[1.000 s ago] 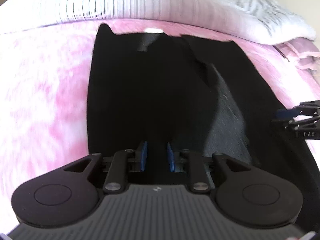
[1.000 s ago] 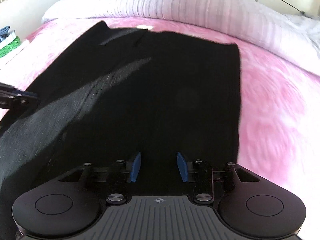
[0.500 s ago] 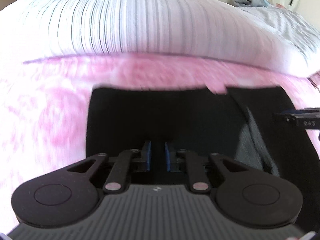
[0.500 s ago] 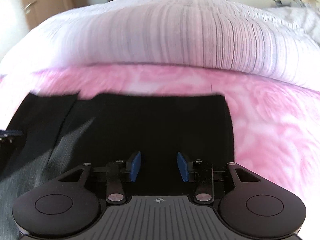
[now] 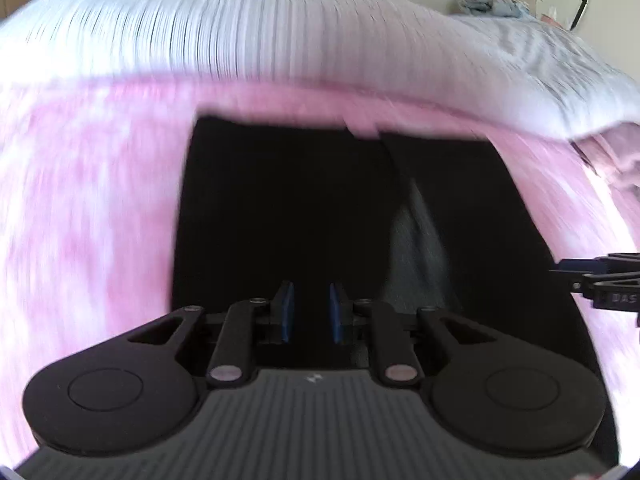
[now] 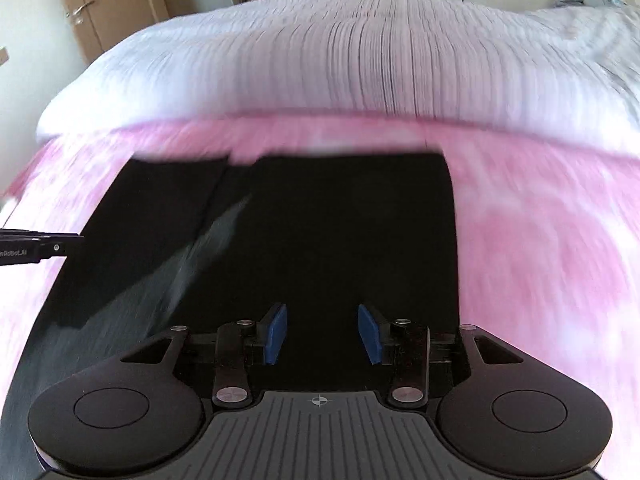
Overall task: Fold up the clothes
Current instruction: 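Lay the garment flat and open both grippers, pulling back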
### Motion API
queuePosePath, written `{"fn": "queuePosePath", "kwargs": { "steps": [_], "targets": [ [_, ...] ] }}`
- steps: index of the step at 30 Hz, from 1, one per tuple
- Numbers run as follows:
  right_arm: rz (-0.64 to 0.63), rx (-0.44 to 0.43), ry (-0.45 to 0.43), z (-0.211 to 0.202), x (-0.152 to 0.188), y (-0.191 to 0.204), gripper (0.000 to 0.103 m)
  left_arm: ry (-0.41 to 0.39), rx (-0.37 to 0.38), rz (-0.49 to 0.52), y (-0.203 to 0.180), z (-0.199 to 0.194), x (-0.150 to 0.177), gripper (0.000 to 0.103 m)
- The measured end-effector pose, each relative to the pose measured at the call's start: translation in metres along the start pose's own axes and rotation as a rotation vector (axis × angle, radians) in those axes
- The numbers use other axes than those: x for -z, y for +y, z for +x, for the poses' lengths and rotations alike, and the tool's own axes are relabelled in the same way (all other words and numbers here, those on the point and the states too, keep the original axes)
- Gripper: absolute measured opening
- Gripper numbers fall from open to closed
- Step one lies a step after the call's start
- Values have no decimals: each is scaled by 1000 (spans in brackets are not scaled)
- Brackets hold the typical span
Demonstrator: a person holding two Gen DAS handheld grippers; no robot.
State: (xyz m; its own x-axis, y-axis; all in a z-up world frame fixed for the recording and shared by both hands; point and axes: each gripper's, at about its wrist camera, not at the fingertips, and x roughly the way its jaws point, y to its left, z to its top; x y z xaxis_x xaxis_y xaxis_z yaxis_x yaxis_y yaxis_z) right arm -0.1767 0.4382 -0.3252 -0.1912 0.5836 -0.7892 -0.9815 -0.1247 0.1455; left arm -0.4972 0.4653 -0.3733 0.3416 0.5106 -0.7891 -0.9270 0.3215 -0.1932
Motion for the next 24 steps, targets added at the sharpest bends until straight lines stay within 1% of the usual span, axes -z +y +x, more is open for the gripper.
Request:
{"fn": "queuePosePath", "kwargs": {
  "steps": [3,5,8,9,12,14,15,18,20,21,23,24],
  "targets": [
    [-7,16,48,-31,52,22,44,27,0,-14,-21,-30,55,14],
    [-11,23,81,-45,80,35,44,42,-19,-14,-32,-49,84,14],
    [-70,66,143,-62,117,54,44,64,-33,-10,-41,-73,122,14],
    [-95,85,161,-66,129,60,44,87,-32,3,-45,-81,136,14],
    [-150,132,179,-88,164,73,44,100,-38,86,-54,-105,174,14],
    [-135,159,205,-108,187,75,44,111,-44,127,-58,-123,198,14],
    [-118,172,223,-119,200,75,44,120,-45,126,-58,-133,209,15],
    [-68,191,275,-149,239,76,44,156,-48,149,-59,-160,236,15],
    [-29,206,305,-166,258,81,44,198,-51,155,-60,-173,246,15],
    [-6,212,323,-172,264,83,44,222,-51,151,-59,-178,249,15],
    [29,225,346,-180,265,91,44,237,-57,116,-58,-186,244,15],
    [25,234,333,-183,262,95,44,219,-54,91,-59,-189,239,15]
  ]
}}
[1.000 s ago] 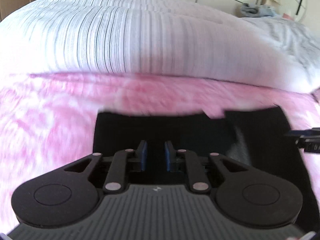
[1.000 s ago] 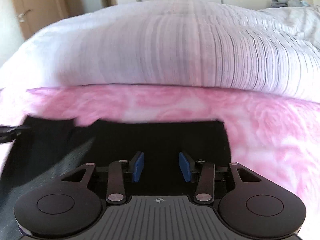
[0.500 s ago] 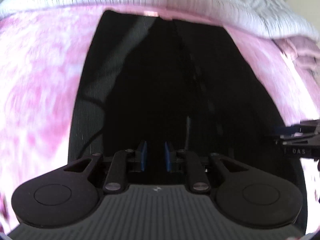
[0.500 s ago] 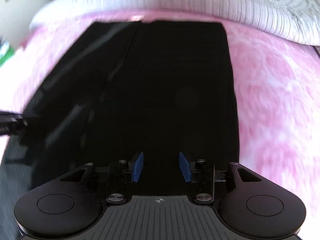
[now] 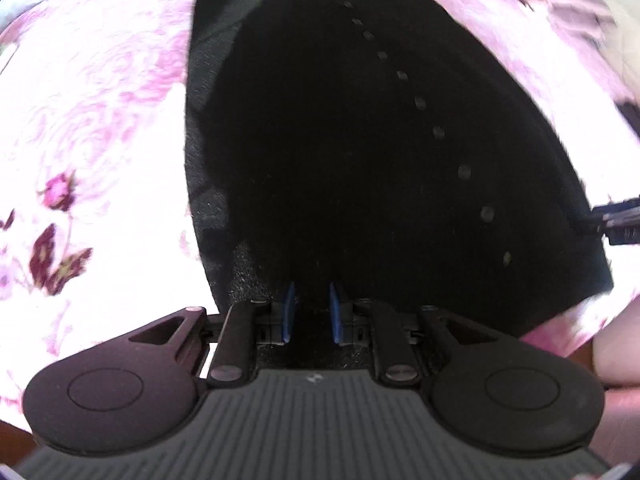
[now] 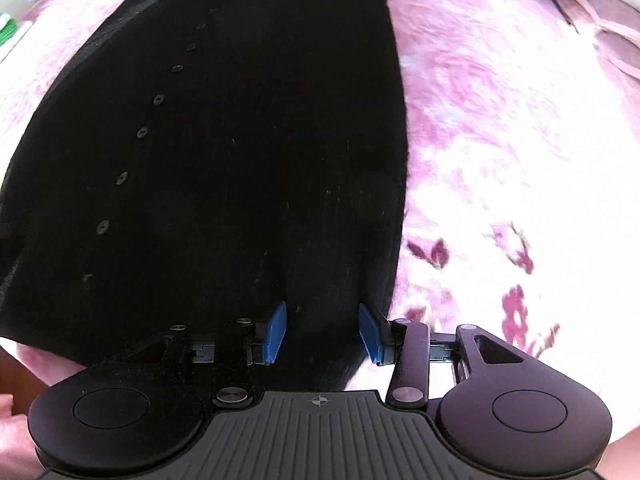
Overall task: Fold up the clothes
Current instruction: 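Lay the garment flat and open both grippers, pulling back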
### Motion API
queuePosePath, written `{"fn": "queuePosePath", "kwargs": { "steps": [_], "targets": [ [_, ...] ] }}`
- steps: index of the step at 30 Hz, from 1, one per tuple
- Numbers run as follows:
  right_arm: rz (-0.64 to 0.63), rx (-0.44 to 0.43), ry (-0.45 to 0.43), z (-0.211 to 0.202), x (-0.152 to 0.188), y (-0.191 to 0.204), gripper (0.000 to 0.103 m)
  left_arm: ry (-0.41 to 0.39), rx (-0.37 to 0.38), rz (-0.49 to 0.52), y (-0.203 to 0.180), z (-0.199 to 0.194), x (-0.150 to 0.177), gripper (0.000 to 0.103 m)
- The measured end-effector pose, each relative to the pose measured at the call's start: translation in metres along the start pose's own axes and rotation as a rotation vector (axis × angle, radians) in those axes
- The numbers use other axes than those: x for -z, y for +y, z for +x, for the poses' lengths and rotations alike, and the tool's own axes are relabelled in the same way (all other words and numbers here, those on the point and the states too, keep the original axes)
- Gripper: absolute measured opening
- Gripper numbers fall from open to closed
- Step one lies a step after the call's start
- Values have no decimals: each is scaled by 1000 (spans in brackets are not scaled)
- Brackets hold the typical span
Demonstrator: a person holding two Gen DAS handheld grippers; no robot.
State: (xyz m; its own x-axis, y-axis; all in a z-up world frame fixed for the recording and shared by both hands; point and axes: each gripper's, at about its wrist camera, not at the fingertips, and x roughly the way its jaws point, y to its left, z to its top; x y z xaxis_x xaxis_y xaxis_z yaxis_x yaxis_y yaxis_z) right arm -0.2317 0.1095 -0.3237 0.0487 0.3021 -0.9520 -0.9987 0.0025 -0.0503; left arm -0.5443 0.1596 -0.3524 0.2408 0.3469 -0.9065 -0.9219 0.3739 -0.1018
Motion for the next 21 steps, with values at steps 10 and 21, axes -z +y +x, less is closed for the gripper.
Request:
{"fn": "queuePosePath", "kwargs": {
  "steps": [10,21],
  "targets": [
    [46,-28,30,-3,21,23,44,118,-12,-97,-23,3,-1,15],
    [21,-27,-62,-100,15,30,44,42,-111,-169,-78,-114,-19,16]
  ]
}}
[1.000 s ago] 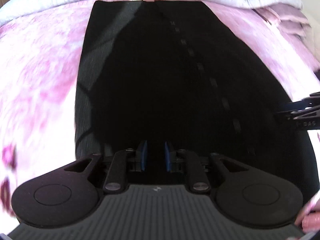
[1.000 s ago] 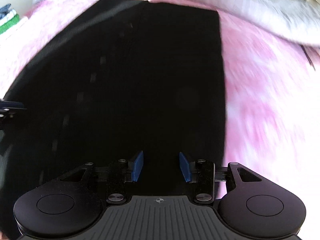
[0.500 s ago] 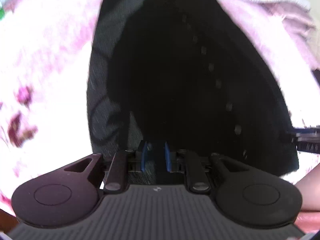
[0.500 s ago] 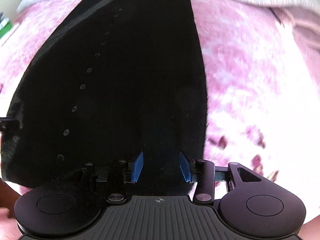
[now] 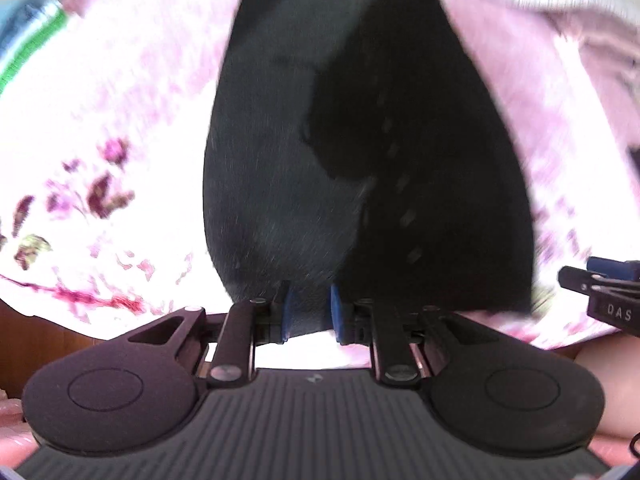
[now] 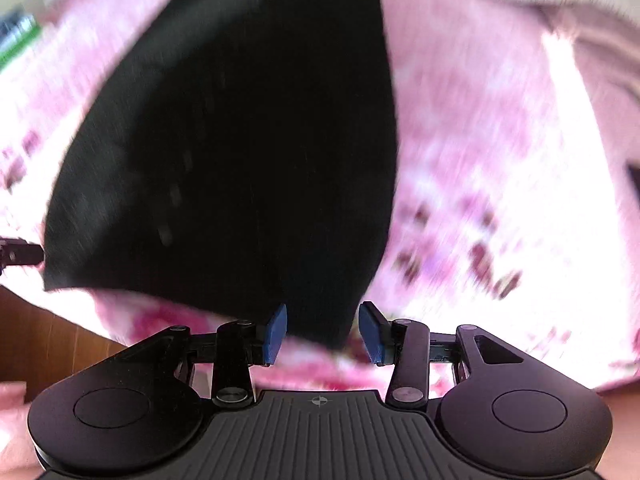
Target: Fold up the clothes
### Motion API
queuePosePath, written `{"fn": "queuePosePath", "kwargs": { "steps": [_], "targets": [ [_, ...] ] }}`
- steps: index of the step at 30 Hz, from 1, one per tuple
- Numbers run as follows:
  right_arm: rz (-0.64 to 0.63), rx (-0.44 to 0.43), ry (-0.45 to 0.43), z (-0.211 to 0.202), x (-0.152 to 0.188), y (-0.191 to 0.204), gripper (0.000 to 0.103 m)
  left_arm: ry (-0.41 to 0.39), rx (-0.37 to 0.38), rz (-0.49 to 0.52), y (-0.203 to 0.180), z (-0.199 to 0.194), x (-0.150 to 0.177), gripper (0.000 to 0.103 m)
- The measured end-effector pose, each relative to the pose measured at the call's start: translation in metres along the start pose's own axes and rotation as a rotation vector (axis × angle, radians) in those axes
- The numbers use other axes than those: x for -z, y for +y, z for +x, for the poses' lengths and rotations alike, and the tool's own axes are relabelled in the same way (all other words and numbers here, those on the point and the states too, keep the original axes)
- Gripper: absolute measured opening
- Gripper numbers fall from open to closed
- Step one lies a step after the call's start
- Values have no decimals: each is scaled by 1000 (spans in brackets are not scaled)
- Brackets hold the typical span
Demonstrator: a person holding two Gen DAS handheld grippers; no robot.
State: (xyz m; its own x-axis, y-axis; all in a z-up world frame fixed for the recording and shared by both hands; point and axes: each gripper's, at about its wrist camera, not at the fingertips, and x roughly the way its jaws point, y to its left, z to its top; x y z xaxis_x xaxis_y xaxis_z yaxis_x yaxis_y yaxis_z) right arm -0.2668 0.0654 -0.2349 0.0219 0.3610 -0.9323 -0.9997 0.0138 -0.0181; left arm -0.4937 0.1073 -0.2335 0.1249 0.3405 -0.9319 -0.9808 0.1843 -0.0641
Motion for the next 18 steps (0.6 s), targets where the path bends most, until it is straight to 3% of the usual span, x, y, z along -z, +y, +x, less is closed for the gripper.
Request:
{"fn": "queuePosePath", "kwargs": {
  "steps": [4,7,12,18],
  "targets": [
    [125,-99,-151,-71,-14,-15,44,-96,-11,-36,-25,-67,6,25],
    [185,-173,-213,-125,-11,-21,44,-156,-10,-38,-49,-115,23,29],
    [135,-175,-218,-188,16,-34,46,-210,-19,-51,-75,-171,54,34],
    [24,-151,-167,-201,65,-26,47,-223,-47,-33,-93,-205,86,34]
  ]
}}
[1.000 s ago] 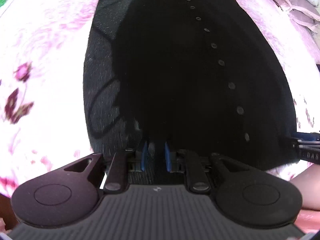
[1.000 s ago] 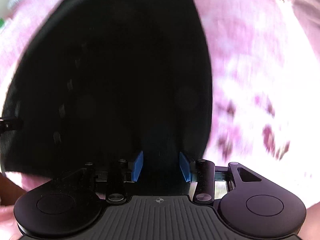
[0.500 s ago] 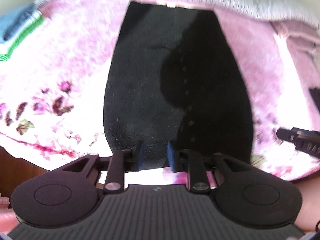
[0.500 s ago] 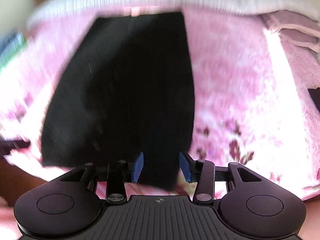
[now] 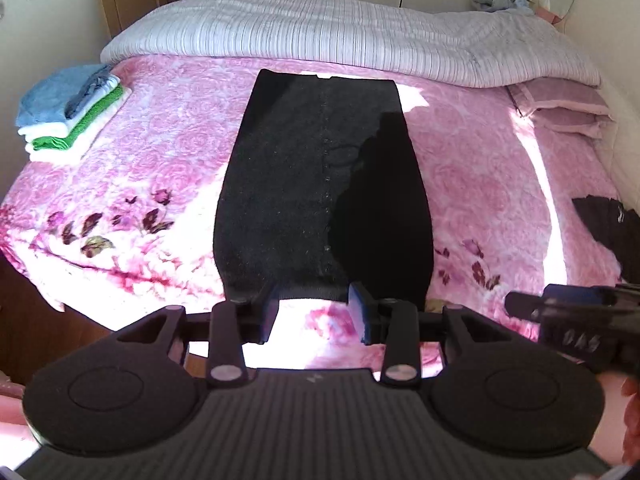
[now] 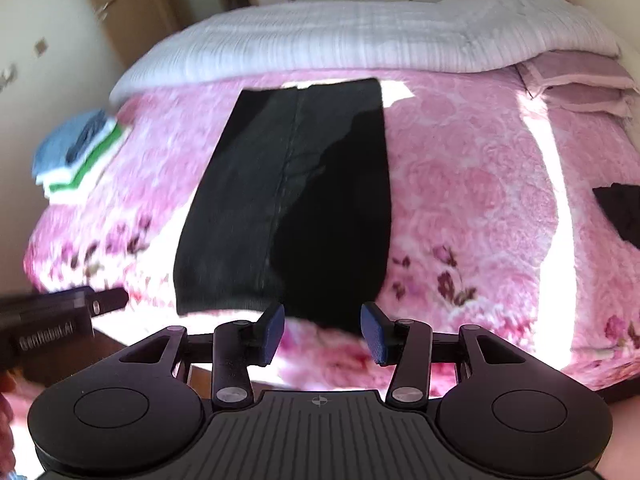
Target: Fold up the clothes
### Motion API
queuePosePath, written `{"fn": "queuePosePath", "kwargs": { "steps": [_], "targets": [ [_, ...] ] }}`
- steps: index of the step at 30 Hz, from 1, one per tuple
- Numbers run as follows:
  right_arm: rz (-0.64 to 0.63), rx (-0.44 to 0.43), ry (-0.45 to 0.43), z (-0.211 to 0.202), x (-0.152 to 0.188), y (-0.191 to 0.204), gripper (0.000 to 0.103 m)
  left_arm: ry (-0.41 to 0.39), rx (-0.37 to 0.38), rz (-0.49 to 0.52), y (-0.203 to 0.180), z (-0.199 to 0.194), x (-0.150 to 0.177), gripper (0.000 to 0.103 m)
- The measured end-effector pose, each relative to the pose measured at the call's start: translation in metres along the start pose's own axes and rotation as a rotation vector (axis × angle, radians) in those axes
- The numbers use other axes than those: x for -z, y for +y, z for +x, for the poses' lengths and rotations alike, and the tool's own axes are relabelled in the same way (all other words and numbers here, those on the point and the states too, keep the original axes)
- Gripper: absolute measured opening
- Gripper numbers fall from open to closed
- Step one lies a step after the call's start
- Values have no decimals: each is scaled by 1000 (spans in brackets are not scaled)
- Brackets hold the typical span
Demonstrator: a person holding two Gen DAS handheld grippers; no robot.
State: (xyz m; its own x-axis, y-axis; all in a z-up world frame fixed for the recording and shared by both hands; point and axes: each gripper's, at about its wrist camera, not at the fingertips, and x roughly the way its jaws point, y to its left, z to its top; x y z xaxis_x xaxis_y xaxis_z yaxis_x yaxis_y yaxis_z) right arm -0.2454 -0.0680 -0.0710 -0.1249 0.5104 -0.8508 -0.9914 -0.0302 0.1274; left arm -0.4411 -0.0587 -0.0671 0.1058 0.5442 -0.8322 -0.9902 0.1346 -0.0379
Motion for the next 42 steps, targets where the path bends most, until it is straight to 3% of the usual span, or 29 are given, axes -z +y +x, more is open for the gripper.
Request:
{"fn": "queuePosePath", "kwargs": {
  "steps": [6,19,42],
  "targets": [
    [-39,3,55,-3,40,12,47,-10,-6,31,-9,-24,24,39],
    [-53,36,72,-25,75,24,47,8,-3,51,-7,-40,59,41],
    [-86,33,35,-36,83,37,48,4,-17,28,10,-49,72,42]
  ]
}}
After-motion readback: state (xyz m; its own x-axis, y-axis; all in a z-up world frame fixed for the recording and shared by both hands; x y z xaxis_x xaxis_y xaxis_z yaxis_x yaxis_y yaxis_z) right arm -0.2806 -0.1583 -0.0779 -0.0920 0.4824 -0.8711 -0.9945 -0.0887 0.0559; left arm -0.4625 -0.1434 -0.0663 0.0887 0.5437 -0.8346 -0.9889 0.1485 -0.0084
